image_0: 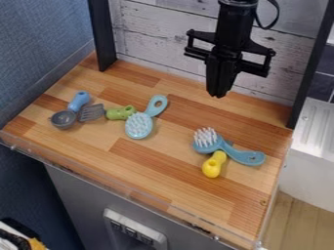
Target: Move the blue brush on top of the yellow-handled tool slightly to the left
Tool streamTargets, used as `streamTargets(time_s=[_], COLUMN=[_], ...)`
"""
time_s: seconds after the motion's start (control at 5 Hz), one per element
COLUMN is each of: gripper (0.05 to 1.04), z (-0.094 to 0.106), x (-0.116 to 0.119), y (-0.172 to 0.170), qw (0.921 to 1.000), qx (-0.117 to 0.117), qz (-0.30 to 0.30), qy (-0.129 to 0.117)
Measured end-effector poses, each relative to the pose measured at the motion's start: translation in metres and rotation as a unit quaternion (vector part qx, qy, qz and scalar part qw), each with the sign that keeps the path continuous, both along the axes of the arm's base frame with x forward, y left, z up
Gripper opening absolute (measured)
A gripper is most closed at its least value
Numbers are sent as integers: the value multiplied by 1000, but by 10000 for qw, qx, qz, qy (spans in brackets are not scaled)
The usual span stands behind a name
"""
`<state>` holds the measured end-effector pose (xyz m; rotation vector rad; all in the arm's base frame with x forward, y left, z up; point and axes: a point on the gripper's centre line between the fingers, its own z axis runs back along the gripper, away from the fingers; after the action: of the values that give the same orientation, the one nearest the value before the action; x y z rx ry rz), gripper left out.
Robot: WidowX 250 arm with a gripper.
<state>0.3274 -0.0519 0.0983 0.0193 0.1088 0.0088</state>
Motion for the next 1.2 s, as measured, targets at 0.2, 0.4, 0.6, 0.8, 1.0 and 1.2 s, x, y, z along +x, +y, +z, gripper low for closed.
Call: streamTargets(time_s=[0.2,0.4,0.6,0.8,1.0,1.2], gripper=[65,66,66,68,69,69], z=[-7,0,0,3,2,5], x=[-7,-11,-18,-24,-29,-28], y=[0,0,-2,-3,-12,-16], qw=[9994,9962,9893,9861,9878,9950], qx=[-35,-123,-196,-215,-202,-177], qz=[-322,-865,-1443,-1647,-1543,-987], qy=[122,11,-2,-15,23,4])
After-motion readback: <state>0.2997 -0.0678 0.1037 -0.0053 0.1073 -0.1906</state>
